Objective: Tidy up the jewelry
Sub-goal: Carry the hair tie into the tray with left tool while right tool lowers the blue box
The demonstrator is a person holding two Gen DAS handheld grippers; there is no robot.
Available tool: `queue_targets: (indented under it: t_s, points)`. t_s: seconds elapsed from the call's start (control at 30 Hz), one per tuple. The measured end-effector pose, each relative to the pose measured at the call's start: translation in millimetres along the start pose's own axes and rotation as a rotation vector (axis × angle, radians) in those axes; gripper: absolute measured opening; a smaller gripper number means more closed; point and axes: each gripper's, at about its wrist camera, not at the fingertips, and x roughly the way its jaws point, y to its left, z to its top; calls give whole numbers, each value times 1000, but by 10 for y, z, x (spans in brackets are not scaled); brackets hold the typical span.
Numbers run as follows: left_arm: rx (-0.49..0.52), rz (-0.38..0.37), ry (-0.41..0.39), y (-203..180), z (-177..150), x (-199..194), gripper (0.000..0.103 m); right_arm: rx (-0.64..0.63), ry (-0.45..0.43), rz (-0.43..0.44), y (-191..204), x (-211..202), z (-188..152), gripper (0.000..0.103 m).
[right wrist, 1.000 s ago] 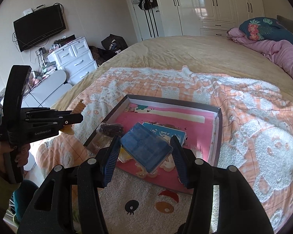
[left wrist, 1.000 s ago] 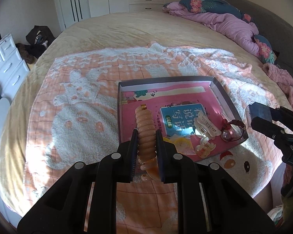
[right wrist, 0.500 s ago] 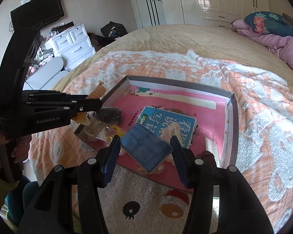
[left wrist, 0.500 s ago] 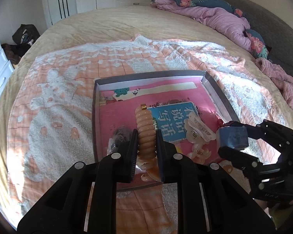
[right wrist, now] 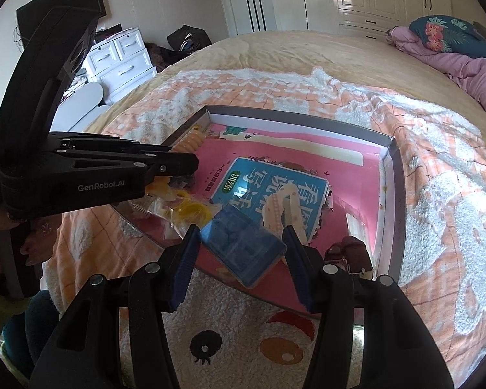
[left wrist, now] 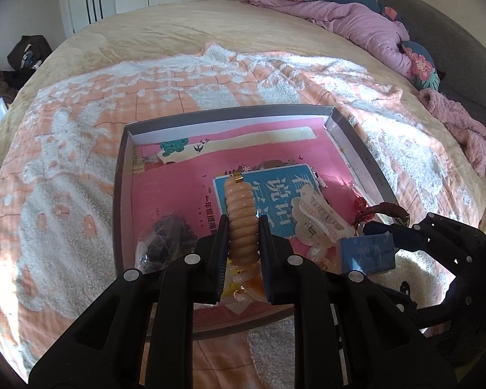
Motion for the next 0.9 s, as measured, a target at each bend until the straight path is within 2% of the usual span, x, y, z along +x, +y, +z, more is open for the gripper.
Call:
queue_targets:
  t_s: [0.37, 0.67, 0.9]
  points:
    - [12, -27, 21, -100, 18, 154, 11, -11, 10, 1, -87, 68, -53, 51]
    - [23, -52, 33, -187, 36, 245, 11, -26, 1, -32, -165, 98, -121, 51]
    - [43, -75, 51, -246, 17, 305, 11, -41, 15, -16, -151, 131, -145, 51]
